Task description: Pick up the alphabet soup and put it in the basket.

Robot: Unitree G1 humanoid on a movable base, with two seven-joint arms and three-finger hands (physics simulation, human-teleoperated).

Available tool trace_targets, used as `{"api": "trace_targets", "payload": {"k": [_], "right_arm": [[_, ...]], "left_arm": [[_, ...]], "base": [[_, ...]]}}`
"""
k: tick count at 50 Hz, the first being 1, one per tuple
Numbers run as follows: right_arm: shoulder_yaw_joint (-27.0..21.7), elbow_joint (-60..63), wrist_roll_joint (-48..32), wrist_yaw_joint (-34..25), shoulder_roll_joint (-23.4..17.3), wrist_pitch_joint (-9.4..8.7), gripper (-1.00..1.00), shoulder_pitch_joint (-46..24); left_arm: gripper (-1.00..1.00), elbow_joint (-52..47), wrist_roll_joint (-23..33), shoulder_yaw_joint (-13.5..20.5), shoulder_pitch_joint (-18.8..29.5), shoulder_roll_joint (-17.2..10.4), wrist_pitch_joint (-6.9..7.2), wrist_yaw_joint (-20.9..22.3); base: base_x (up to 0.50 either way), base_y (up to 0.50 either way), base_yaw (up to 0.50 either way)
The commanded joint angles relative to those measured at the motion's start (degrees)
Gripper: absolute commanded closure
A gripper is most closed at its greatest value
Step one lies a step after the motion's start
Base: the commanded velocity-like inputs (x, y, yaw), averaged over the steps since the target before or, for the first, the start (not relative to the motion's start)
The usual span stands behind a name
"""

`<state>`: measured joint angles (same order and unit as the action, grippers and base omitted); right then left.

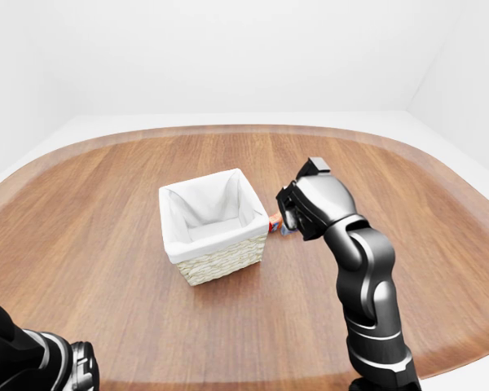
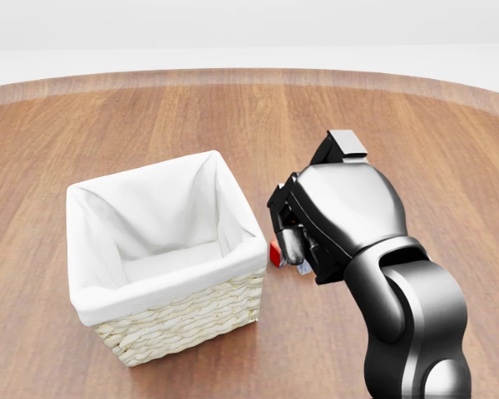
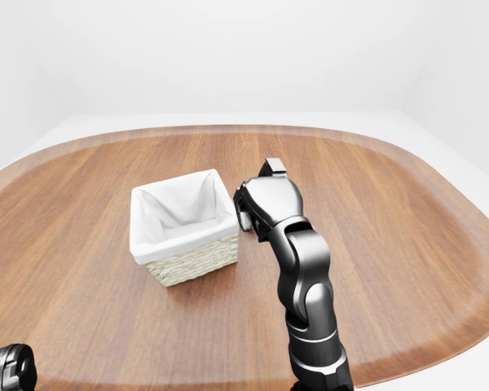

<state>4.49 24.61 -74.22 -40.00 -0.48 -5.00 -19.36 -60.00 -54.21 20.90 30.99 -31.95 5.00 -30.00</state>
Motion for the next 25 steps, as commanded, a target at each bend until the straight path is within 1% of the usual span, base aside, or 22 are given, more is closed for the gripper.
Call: {"api": "trace_targets", "payload": {"k": [1,3,7,11,17,20,25], "right_arm": [[-0.68,-0.38,-1.29,0.00,-0.50,0.00,0.95,-4.51],[-0.57,-0.81,-1.31,0.00,0.00,0.00,0.95,-5.72],[0.44,-0.77,-2.23,0.00,0.80,0.00,0.95,-6.15],[0.84,-1.11,-2.59,0.00,1.53,0.00,0.95,-7.01],[0.85,-1.64,-3.36,0.00,2.04,0.00,0.95,-9.80],[1.26,-1.63,-4.29,0.00,2.58,0.00,0.95,-11.64],[2.18,-1.99,-5.44,0.00,3.91,0.00,0.95,-12.57]], "left_arm": [[-1.00,0.00,-0.54,-0.18,0.25,-0.33,0.00,0.00],[-1.00,0.00,-0.78,-0.08,0.18,-0.46,0.00,0.00],[-1.00,0.00,0.59,-0.47,-0.09,0.12,0.00,0.00],[-1.00,0.00,-1.17,-0.07,0.15,-0.68,0.00,0.00],[-1.00,0.00,-0.44,-0.72,-0.11,-0.63,0.00,0.00],[-1.00,0.00,-0.86,-0.82,-0.01,-1.19,0.00,0.00],[-1.00,0.00,-1.27,-0.95,-0.01,-1.46,0.00,0.00]], "base": [[0.00,0.00,0.00],[0.00,0.00,0.00],[0.00,0.00,0.00],[0.00,0.00,0.00],[0.00,0.00,0.00],[0.00,0.00,0.00],[0.00,0.00,0.00]]}}
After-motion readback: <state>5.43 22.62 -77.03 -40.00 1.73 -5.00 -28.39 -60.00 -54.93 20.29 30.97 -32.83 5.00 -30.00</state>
